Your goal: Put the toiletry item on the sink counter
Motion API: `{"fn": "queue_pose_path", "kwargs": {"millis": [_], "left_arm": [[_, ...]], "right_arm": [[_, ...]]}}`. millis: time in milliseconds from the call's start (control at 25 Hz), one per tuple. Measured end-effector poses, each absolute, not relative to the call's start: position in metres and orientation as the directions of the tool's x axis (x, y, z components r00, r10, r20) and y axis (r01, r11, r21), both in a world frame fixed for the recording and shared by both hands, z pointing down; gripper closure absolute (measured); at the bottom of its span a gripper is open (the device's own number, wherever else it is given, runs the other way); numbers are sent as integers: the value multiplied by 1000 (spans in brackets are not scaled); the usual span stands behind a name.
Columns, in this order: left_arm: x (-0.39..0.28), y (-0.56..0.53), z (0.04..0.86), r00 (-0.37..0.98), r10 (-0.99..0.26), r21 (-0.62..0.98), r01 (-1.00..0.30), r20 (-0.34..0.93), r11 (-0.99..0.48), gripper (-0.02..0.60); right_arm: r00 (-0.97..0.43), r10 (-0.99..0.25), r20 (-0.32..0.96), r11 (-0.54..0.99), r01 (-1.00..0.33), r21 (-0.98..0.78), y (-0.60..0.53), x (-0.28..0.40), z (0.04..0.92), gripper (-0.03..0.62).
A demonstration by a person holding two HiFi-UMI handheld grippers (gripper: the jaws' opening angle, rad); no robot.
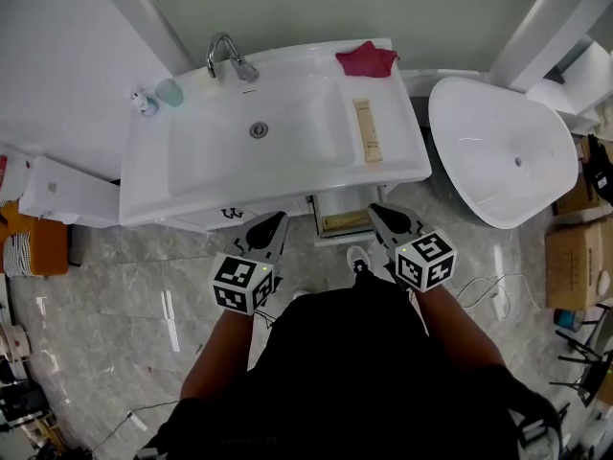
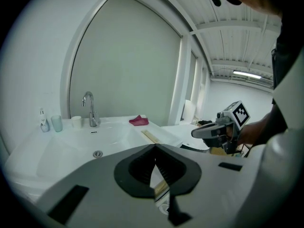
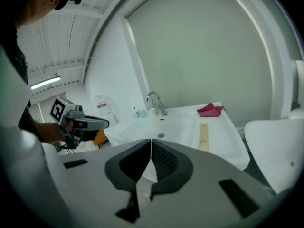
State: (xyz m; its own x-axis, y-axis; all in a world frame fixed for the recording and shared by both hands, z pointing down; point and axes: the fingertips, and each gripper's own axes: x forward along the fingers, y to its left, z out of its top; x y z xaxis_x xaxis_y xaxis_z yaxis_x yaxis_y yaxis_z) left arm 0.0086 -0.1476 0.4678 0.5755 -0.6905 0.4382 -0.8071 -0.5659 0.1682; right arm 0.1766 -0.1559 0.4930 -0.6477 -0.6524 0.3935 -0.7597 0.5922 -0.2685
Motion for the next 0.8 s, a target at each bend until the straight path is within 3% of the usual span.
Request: {"fn": "queue_pose_path", "kwargs": {"millis": [320, 800], "left_arm": [[8, -151, 478, 516, -718, 161, -848, 467, -505, 577], [-10, -156, 478, 399, -787, 157, -916, 471, -370, 577]], "right_arm": [[-534, -649, 542, 670, -739, 74, -222, 198, 524, 588], [-439, -585, 682, 636, -770, 50, -327, 232, 598, 568]]}}
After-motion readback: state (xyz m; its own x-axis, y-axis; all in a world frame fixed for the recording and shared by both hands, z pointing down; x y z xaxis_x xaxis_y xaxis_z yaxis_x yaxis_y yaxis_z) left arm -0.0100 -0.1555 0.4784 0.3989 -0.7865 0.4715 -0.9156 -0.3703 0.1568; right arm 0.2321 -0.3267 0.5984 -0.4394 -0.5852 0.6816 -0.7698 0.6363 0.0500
